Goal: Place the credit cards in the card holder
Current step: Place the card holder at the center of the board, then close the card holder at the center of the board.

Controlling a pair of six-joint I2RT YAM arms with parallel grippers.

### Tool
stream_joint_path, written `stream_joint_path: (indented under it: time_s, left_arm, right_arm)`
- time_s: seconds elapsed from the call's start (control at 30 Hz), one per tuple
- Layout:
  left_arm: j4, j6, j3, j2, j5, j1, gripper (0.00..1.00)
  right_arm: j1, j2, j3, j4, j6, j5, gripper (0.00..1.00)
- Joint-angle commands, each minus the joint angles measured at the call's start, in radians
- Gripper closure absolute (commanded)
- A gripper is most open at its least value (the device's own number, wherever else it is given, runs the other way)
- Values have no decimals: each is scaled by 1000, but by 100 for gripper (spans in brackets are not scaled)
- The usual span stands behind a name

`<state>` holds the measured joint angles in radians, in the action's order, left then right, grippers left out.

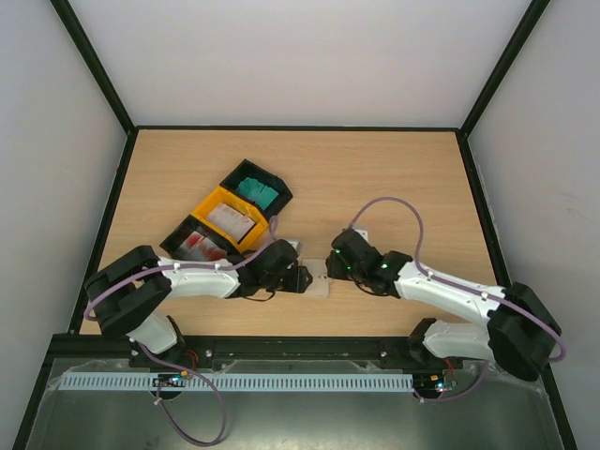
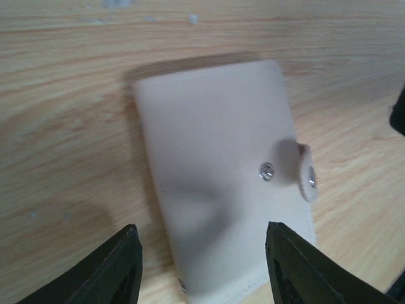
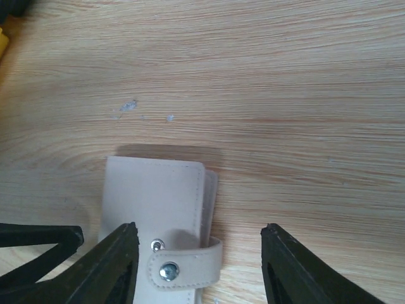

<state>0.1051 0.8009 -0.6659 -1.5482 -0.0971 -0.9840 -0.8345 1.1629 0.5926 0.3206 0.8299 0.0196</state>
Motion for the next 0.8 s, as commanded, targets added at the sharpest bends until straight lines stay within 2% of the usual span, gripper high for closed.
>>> stream_joint_path:
  time_s: [0.0,0.23,0.3,0.37,0.53,0.77]
  left_arm:
    - [69,193,53,-12,121,-9,47]
    - [117,217,67,-52,92,-16,57]
    - [79,238,65,-63,118,-19,59]
    - [77,252,76,-68,122,-20,62]
    - [87,267,101,-75,128,-30,64]
    - [113,284,137,-59,132,-30,64]
  right_arm:
    - [-79,96,85,119,49,-171,50]
    - [-190,253,205,156,112,-260,51]
    - [-206,306,238,195,131,-285,58]
    - [-218,341,265,228,149,-302,61]
    - [-234,364,261,231,176,-291,63]
    - [-252,362,259,250,197,-277,72]
